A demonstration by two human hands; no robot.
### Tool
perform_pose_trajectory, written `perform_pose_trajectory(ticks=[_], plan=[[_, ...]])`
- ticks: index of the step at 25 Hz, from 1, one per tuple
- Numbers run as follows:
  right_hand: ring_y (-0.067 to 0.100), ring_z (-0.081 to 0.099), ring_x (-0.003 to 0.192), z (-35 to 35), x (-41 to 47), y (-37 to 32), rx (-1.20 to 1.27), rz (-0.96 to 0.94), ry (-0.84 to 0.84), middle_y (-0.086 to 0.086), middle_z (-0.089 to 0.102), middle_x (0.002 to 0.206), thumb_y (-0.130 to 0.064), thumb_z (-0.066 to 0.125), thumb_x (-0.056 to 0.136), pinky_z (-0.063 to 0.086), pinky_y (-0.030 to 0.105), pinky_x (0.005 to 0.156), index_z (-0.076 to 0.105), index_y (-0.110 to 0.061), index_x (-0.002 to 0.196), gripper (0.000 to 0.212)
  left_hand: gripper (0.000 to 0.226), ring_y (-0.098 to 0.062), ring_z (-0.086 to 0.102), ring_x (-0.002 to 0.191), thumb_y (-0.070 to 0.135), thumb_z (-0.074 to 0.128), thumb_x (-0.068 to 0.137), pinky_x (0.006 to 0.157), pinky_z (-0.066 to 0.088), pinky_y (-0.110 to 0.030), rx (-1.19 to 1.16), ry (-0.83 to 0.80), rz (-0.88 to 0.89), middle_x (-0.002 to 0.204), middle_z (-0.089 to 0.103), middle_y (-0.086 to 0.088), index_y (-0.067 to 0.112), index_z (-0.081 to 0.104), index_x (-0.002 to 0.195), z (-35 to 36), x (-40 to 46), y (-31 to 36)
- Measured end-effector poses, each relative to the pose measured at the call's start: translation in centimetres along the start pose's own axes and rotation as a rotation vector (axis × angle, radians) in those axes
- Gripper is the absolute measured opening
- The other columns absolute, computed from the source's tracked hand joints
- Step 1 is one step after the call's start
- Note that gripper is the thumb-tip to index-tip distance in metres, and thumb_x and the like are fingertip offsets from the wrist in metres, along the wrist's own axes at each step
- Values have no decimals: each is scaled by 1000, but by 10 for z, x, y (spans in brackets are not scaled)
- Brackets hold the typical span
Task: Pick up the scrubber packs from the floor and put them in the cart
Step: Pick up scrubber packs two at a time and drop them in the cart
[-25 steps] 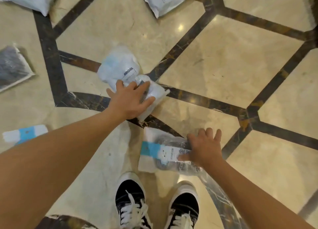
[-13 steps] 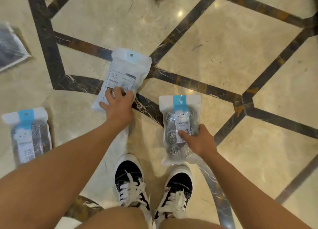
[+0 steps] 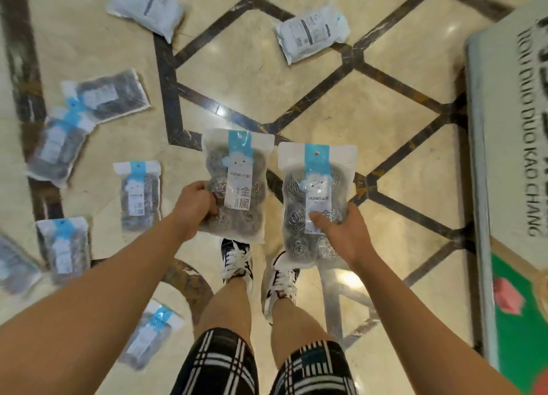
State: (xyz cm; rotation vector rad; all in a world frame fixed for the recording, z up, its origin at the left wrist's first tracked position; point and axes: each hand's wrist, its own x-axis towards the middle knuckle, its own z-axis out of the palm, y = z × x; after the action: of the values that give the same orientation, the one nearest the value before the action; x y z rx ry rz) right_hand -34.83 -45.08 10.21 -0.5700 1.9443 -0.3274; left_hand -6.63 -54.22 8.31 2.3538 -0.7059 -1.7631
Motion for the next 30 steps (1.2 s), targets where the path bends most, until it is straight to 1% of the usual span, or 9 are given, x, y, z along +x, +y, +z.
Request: perform_pose_trajectory(ticks=[4,7,11,15,18,21,23,26,30], plan=[[16,70,94,-45,-109,-74,-66,-113,-46,-3,71,108,-48,81,78,59,42,85,55,-25,115,51,30,-29,51,61,-11,39,89,52,40,-24,-184,79,-50,72,57,-22,6,54,70,-46,-139,16],[10,65,90,-71,-194,-132,-152,-278,-112,-13,64,102,-40,79,85,48,23,68,52,-25,114,42,29,-33,69,78,19,47,97,72,54,-36,-503,34,-49,100,74,-24,4,72,90,-84,-239,21],[15,64,95,-82,-276,-189,-212,-472,-162,-14,62,100,-50,72,90,46,30,71,57,-19,116,43,54,-26,76,100,63,75,79,96,56,-48,-601,97,126,107,80,-3,20,76,113,-123,-328,-4],[12,67,90,-74,-360,-227,-293,-594,-352,-3,67,104,-52,71,91,52,32,71,59,-14,117,48,78,-22,69,117,72,75,75,104,52,-51,-726,251,215,130,71,1,26,61,136,-166,-410,-59],[21,74,95,-48,-404,-244,-437,-714,-529,5,75,108,-58,75,84,61,47,83,63,-17,118,55,61,-16,65,118,57,77,83,101,51,-40,-884,377,265,130,69,7,27,57,133,-195,-469,-102],[22,73,106,9,-441,-231,-541,-843,-695,3,75,117,-62,77,80,58,53,94,64,-22,126,62,34,-19,71,103,36,74,88,97,53,-43,-1081,524,268,116,74,2,27,59,118,-215,-527,-179],[20,66,119,52,-489,-213,-541,-859,-788,0,68,132,-69,77,74,52,50,105,55,-24,136,80,49,-32,72,103,43,74,77,97,55,-56,-1178,641,229,115,74,-9,26,60,121,-219,-558,-234],[26,46,141,104,-576,-167,-631,-865,-932,4,46,156,-51,71,91,36,37,115,35,-13,154,81,50,-24,69,102,45,67,82,91,56,-44,-1249,862,125,113,70,-2,20,56,124,-211,-598,-325],[26,37,147,169,-667,-83,-838,-834,-1058,2,45,147,-41,65,98,35,33,110,29,-6,157,78,67,-22,69,113,61,72,82,103,52,-48,-1438,1054,-25,124,71,0,19,59,132,-191,-653,-446]])
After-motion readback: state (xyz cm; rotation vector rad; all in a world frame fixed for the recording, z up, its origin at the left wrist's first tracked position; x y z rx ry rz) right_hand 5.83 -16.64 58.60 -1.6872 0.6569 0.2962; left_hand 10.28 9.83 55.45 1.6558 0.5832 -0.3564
